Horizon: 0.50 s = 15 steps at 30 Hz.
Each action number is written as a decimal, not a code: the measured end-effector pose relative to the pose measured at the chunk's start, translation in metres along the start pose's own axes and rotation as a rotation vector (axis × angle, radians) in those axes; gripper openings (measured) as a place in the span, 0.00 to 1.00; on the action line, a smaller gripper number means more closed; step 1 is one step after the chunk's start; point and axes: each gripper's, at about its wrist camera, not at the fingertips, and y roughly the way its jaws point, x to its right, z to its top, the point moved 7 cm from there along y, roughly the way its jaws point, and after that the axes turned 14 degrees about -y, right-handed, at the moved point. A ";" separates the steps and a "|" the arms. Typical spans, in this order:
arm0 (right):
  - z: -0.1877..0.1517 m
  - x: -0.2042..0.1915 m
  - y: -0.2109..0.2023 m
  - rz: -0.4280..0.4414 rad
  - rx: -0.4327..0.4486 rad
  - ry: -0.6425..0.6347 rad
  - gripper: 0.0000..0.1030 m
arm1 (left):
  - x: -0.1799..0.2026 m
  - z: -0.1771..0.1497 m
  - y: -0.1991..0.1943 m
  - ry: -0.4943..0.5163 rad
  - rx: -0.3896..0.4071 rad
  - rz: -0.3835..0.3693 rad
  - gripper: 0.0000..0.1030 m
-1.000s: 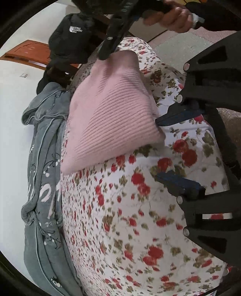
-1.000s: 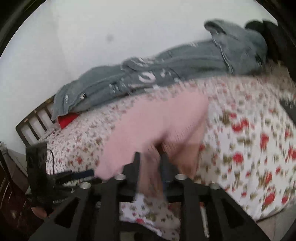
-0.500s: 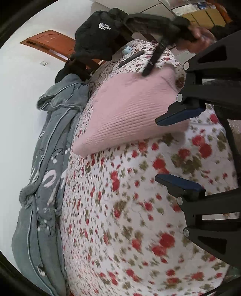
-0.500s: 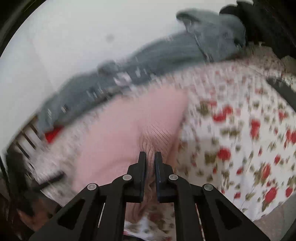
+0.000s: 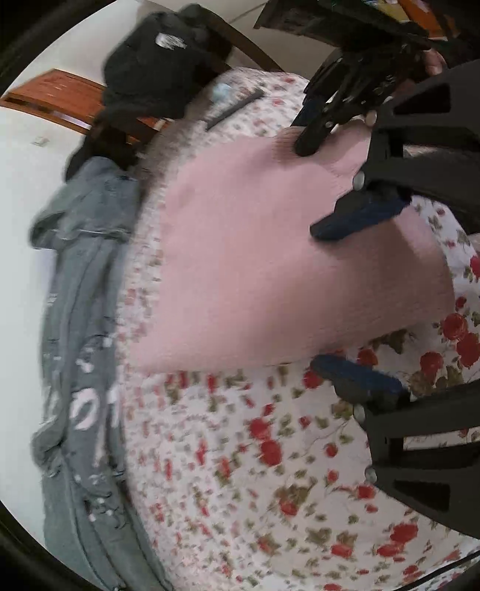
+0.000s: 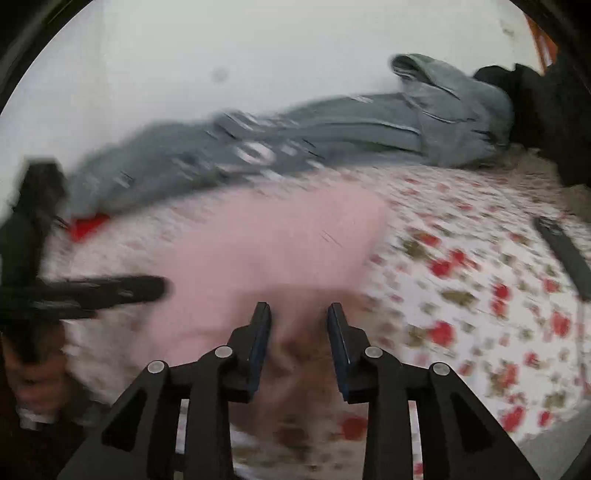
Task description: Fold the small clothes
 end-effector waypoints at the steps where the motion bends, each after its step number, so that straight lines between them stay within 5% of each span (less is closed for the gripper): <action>1: -0.009 0.005 0.009 0.004 -0.044 0.027 0.30 | -0.001 -0.002 0.003 -0.007 -0.014 -0.013 0.69; 6: -0.005 0.011 0.001 0.072 -0.046 0.066 0.32 | -0.004 0.007 -0.009 -0.017 0.009 -0.053 0.68; 15: 0.039 0.039 0.016 0.162 -0.013 0.243 0.54 | -0.022 0.056 0.008 -0.118 -0.040 -0.130 0.65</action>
